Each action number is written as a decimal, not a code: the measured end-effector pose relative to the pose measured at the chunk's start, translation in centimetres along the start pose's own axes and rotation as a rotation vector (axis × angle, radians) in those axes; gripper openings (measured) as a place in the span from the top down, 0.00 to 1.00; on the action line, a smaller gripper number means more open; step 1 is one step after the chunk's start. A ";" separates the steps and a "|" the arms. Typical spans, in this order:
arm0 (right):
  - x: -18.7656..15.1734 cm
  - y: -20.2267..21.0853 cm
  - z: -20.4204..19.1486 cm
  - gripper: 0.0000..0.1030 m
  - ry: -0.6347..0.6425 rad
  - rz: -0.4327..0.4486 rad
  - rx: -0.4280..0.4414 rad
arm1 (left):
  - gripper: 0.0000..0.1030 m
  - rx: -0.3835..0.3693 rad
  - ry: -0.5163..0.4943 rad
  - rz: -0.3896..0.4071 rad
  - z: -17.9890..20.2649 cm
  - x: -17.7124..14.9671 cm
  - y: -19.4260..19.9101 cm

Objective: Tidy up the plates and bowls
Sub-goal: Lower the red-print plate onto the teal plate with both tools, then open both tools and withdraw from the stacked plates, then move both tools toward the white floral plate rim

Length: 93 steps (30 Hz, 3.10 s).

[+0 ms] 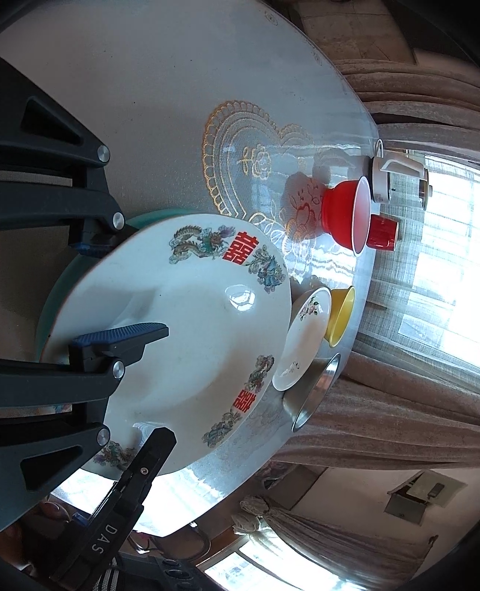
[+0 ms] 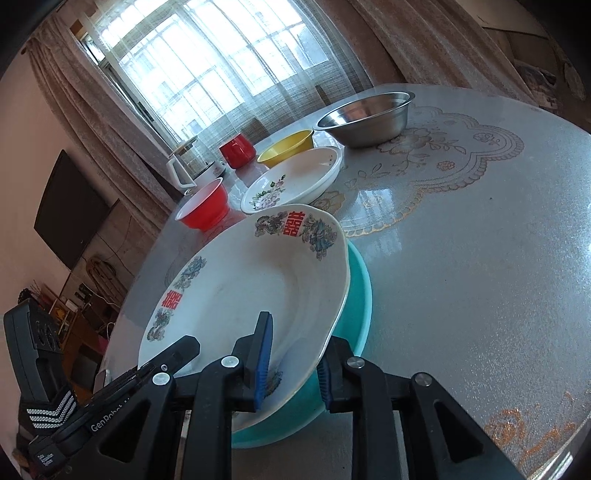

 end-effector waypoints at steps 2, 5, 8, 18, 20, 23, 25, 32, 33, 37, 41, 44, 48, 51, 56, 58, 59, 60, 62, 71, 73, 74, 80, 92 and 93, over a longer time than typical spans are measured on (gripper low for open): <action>-0.1 0.0 0.3 0.78 -0.011 -0.005 0.005 | 0.69 -0.001 -0.011 -0.002 0.1 -0.1 0.0; 0.0 0.5 0.8 0.78 -0.042 0.002 0.021 | 0.68 -0.010 -0.025 -0.005 0.1 -0.2 0.1; 0.2 0.6 0.9 0.78 -0.049 0.000 0.022 | 0.68 -0.017 -0.026 -0.014 0.0 -0.3 0.3; 0.6 1.9 1.5 0.78 -0.068 0.037 0.022 | 0.66 0.000 -0.049 0.013 -0.2 -0.6 1.7; 0.8 2.3 1.6 0.78 -0.071 0.056 0.024 | 0.66 0.002 -0.051 0.014 -0.2 -0.7 1.8; 1.0 2.6 1.6 0.78 -0.062 0.074 0.020 | 0.66 0.003 -0.057 0.013 -0.1 -0.7 1.8; 0.9 2.8 1.3 0.78 -0.042 0.085 0.010 | 0.66 0.000 -0.060 0.012 -0.2 -0.7 1.8; 0.6 3.1 1.1 0.81 0.013 0.113 -0.007 | 0.66 0.018 -0.071 0.011 -0.1 -0.6 1.7; 0.6 3.1 1.1 0.81 0.015 0.114 -0.005 | 0.66 0.021 -0.071 0.008 -0.1 -0.6 1.7; 0.6 3.4 1.1 0.80 0.022 0.120 0.016 | 0.65 0.016 -0.074 -0.005 -0.1 -0.5 1.7; 1.1 4.3 0.8 0.76 0.012 0.150 0.056 | 0.64 0.020 -0.090 -0.017 0.0 -0.5 2.0; 1.7 4.7 1.1 0.75 0.005 0.168 0.067 | 0.63 0.023 -0.104 -0.020 0.0 -0.5 2.3; 2.2 5.0 2.4 0.75 -0.045 0.175 0.075 | 0.58 0.055 -0.135 -0.004 -0.1 -0.5 3.2; 2.5 5.1 3.4 0.75 -0.076 0.176 0.072 | 0.52 0.076 -0.172 0.038 -0.4 -0.6 4.4; 3.0 5.2 4.2 0.73 -0.096 0.182 0.056 | 0.38 0.090 -0.149 0.080 -1.7 0.1 5.3; 3.3 5.0 4.4 0.73 -0.097 0.179 0.048 | 0.38 0.102 -0.134 0.091 -2.2 0.9 5.3; 3.4 4.9 4.5 0.72 -0.098 0.178 0.045 | 0.38 0.111 -0.132 0.096 -2.3 1.3 5.2; 3.5 4.8 4.6 0.71 -0.100 0.178 0.040 | 0.38 0.116 -0.130 0.100 -2.5 1.7 5.1; 3.6 4.6 4.8 0.71 -0.103 0.173 0.030 | 0.36 0.117 -0.122 0.103 -2.6 2.4 4.8; 5.6 3.4 5.8 0.70 -0.087 0.136 -0.021 | 0.29 0.103 -0.147 0.122 -1.5 6.1 3.7; 6.3 2.9 5.7 0.70 -0.074 0.121 -0.035 | 0.28 0.100 -0.155 0.120 -1.2 7.0 3.3; 6.6 2.6 5.6 0.70 -0.068 0.112 -0.041 | 0.27 0.104 -0.156 0.115 -1.2 7.4 3.0; 9.0 0.5 5.1 0.69 -0.029 0.070 -0.059 | 0.23 0.095 -0.127 0.050 -1.7 10.4 0.5; 13.3 -4.8 4.3 0.67 -0.004 -0.030 -0.044 | 0.17 0.061 -0.085 -0.068 -3.1 16.9 -6.1; 13.7 -5.4 4.1 0.67 -0.004 -0.040 -0.038 | 0.17 0.062 -0.072 -0.077 -3.3 17.4 -6.8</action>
Point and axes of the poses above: each gripper's, at about its wrist camera, not at the fingertips, and y roughly against the way its jaws point, z to its right, x to its top, the point moved 3 cm from there along -y, roughly the way its jaws point, and after that the axes turned 8 degrees about -y, right-handed, at the moved point
